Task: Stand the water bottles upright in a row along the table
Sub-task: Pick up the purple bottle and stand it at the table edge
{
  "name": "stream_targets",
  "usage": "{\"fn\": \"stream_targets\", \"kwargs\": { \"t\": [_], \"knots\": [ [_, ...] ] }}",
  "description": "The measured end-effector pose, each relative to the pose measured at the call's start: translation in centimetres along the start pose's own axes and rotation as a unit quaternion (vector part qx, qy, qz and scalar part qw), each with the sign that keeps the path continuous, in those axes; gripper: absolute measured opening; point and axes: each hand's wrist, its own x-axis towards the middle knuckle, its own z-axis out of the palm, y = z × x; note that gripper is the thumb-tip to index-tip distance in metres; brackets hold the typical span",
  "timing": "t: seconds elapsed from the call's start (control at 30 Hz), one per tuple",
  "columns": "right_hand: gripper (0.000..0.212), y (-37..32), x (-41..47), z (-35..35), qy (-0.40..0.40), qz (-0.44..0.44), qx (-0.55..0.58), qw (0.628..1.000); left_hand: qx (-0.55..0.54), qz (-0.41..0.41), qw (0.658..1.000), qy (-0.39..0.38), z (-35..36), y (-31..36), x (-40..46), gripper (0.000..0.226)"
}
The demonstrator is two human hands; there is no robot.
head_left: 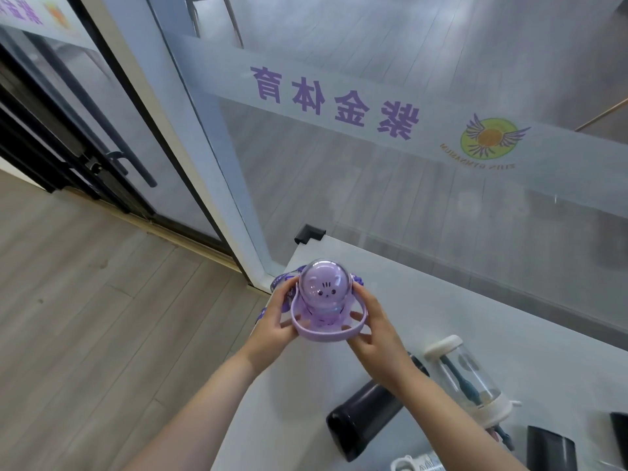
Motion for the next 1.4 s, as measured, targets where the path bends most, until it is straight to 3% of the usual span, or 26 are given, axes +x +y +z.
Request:
{"fn": "stream_targets", "kwargs": {
  "t": [0.43, 0.8, 1.07, 1.13, 1.3, 1.4],
  "knots": [
    [0.069, -0.2, 7.5, -1.7, 0.068, -0.002, -0.043, 0.997, -0.011, 0.018, 1.000, -0.004, -1.8, 0.5, 11.2, 0.059],
    [0.073, -0.4, 8.8, -0.7, 0.100, 0.013, -0.060, 0.993, -0.038, 0.018, 0.998, -0.038, -2.9, 1.6, 13.9, 0.061],
    [0.079, -1.2, 8.6, -0.7, 0.140, -0.023, -0.194, 0.971, -0.084, -0.032, 0.995, -0.048, -3.8, 2.2, 14.7, 0.056],
    [0.074, -1.9, 9.0, -1.4, 0.120, -0.017, -0.171, 0.978, -0.080, -0.051, 0.994, -0.051, -3.8, 2.6, 14.9, 0.050],
    [0.040, -3.9, 10.2, -3.0, 0.127, 0.013, -0.096, 0.987, -0.059, -0.102, 0.993, -0.016, -3.3, 3.8, 15.6, 0.036],
    [0.035, -4.3, 11.4, -3.9, 0.127, 0.060, -0.030, 0.990, -0.055, -0.127, 0.990, -0.006, -2.7, 4.8, 15.8, 0.026]
  ]
}}
